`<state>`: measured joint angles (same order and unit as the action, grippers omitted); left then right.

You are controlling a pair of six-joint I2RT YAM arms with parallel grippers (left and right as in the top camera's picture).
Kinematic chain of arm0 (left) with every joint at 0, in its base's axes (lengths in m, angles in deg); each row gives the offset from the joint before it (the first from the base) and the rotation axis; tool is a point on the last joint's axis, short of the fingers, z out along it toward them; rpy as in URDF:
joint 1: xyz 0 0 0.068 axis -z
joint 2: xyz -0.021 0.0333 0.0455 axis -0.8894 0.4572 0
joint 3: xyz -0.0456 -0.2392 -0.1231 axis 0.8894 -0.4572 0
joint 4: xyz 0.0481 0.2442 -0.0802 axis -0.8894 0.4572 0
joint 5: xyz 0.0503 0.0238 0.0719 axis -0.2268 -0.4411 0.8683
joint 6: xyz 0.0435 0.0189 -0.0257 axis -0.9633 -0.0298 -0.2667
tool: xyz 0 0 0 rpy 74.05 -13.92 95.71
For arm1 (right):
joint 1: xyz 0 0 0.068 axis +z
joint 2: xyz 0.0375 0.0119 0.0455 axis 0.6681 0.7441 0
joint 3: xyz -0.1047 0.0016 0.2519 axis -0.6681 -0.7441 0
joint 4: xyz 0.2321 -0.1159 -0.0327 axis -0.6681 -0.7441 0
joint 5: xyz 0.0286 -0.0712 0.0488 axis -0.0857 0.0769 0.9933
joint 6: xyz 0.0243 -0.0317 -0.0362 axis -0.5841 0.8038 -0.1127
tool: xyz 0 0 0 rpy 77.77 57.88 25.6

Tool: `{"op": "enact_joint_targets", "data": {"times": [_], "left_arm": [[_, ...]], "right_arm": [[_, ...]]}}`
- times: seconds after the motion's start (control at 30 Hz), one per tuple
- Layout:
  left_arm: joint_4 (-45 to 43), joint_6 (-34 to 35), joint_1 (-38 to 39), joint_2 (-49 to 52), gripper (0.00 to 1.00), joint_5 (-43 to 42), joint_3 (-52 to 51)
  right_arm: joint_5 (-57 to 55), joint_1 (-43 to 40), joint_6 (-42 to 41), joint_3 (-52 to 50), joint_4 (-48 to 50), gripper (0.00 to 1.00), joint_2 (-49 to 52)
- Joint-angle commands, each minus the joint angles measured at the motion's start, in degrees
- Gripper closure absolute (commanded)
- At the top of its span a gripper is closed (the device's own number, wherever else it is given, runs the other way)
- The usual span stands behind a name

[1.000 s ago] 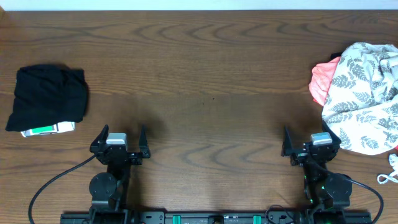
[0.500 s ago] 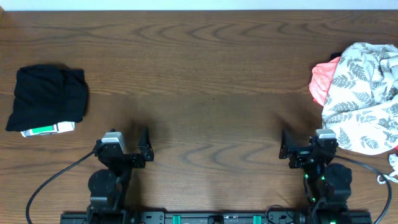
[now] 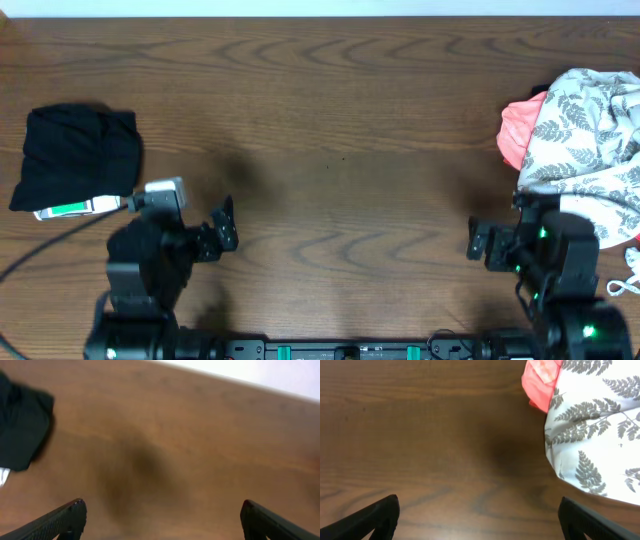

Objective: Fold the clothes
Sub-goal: 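Reach the right gripper to the pink t-shirt in the right pile and grasp it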

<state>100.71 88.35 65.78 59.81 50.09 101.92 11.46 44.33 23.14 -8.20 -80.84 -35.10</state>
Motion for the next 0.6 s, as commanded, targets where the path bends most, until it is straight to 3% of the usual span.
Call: {"op": "enact_joint_targets", "data": {"times": [0.0,0.27,0.57], "left_arm": [[3.65,-2.05,-0.35,4.98,0.02,-0.59,6.03],[4.0,-2.01,-0.35,7.56,0.02,-3.78,7.5],[0.72,-2.01,-0.35,9.99,0.02,-3.56,7.5]], "right_arm": [[2.86,-0.63,1.07,6.71,-1.7,0.01,5.01],[-1.36,-0.63,1.09,11.45,9.22,0.06,16.17],[-12.46,-1.07,1.46,37.53,4.98,0.05,54.51]]}}
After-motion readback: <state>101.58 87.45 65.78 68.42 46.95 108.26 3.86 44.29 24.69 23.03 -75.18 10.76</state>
